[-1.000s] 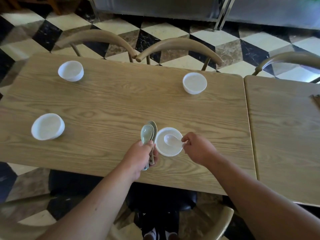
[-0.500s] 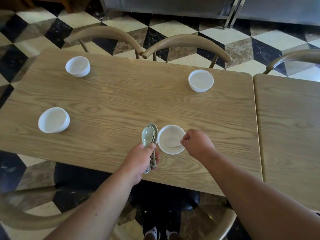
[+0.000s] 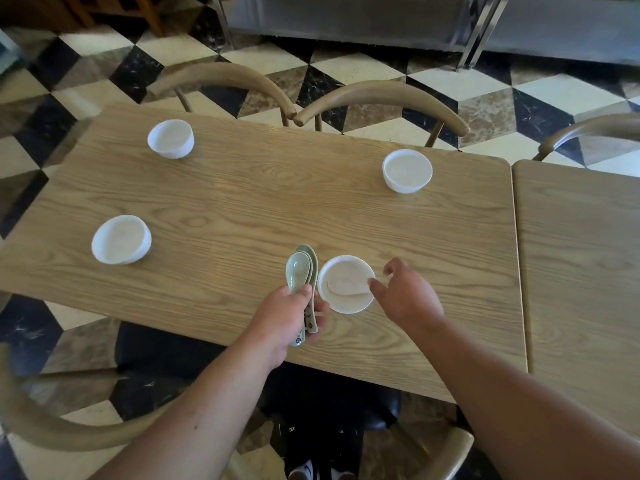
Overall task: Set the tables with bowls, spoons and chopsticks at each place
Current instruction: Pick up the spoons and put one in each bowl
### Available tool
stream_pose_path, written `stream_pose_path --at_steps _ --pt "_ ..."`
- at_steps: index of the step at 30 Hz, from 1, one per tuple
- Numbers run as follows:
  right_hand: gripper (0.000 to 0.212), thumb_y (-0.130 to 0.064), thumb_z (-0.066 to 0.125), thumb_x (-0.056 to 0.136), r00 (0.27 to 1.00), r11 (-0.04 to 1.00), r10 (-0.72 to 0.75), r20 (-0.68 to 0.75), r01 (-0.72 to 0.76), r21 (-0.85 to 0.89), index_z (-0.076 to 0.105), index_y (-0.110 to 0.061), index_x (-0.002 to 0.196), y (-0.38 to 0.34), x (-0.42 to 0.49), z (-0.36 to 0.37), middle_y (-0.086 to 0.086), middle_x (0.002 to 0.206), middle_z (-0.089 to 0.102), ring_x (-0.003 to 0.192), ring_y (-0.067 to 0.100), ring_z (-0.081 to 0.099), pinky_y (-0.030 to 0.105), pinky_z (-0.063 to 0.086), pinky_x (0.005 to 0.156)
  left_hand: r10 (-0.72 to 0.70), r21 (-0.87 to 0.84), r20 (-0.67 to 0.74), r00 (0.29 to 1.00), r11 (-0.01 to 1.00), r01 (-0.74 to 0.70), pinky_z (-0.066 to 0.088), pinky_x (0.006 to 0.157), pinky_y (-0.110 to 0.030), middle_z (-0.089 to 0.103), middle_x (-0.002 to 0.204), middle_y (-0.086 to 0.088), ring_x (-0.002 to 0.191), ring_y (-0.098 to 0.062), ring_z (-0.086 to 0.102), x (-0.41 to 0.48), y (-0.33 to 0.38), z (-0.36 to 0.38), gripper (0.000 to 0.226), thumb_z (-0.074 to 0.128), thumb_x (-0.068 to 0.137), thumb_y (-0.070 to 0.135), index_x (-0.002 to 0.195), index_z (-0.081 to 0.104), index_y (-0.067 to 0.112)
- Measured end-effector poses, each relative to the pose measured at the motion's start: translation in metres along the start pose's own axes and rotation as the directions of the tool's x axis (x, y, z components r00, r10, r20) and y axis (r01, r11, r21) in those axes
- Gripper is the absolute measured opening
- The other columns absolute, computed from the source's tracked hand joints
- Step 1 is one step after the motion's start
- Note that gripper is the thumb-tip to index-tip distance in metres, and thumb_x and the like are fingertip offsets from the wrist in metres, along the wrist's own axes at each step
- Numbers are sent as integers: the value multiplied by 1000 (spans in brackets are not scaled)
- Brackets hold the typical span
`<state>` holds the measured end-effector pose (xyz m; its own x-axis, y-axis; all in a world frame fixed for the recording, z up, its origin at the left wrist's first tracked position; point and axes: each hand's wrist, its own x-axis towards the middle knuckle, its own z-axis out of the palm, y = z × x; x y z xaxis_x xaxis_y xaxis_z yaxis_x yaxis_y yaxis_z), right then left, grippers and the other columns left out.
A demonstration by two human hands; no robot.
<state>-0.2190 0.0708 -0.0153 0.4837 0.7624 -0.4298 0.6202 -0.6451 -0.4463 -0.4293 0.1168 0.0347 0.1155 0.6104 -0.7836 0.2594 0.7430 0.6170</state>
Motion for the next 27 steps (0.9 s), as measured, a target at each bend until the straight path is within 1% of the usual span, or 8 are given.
stream_pose_path --at_steps 4,7,10,14,18,20,23,27 --pt "18 -33 65 97 954 971 -177 -241 209 115 64 -21 111 -26 -23 -18 -6 104 66 95 21 60 34 46 76 34 -22 -7 999 999 -34 63 75 -38 85 91 0 76 -19 81 -13 12 -4 23 49 114 29 119 63 12" --pt "10 -33 63 98 974 937 -179 139 126 325 67 -24 97 -68 -39 -15 -6 83 73 73 18 67 39 55 69 87 13 -59 994 996 -87 62 75 -35 85 95 -1 86 -21 83 -19 21 -9 25 50 114 33 116 67 15" --pt "17 -31 66 100 912 863 -206 354 -1 505 65 -23 115 -102 -53 6 -1 85 79 68 23 76 45 65 71 135 69 -154 979 990 -126 58 84 -43 83 91 -9 89 -31 78 -21 28 -22 29 56 109 39 99 74 18" --pt "25 -21 70 98 918 800 -218 330 -25 599 61 -20 120 -140 -65 30 0 92 81 71 17 75 40 64 75 165 43 -204 965 986 -160 62 70 -48 81 96 -18 75 -28 73 -21 36 -48 31 56 108 37 97 76 16" --pt "21 -17 66 95 920 810 -247 305 24 586 64 -24 114 -185 -71 62 -2 93 82 80 20 80 51 65 84 137 -36 -200 970 989 -147 51 41 -24 76 64 3 48 -10 68 -17 38 -96 31 53 112 29 101 74 10" --pt "20 -14 65 94 914 815 -249 319 20 579 66 -26 110 -213 -76 78 -2 89 82 80 23 80 53 65 84 132 -45 -164 978 989 -141 57 48 -30 75 63 6 51 -12 69 -12 39 -131 31 53 112 32 105 73 9" --pt "21 -11 64 96 909 808 -246 337 1 589 69 -23 112 -261 -84 105 1 89 83 80 24 81 51 66 84 124 -44 -93 988 991 -129 67 83 -51 84 87 -2 75 -22 76 1 43 -196 32 54 112 34 106 76 12" --pt "23 -8 59 96 936 816 -171 307 -40 576 66 -16 116 -331 -95 149 4 86 83 80 22 80 39 64 78 91 -49 -38 995 994 -93 65 91 -57 82 93 -7 85 -35 82 25 49 -295 29 53 112 32 111 70 9"
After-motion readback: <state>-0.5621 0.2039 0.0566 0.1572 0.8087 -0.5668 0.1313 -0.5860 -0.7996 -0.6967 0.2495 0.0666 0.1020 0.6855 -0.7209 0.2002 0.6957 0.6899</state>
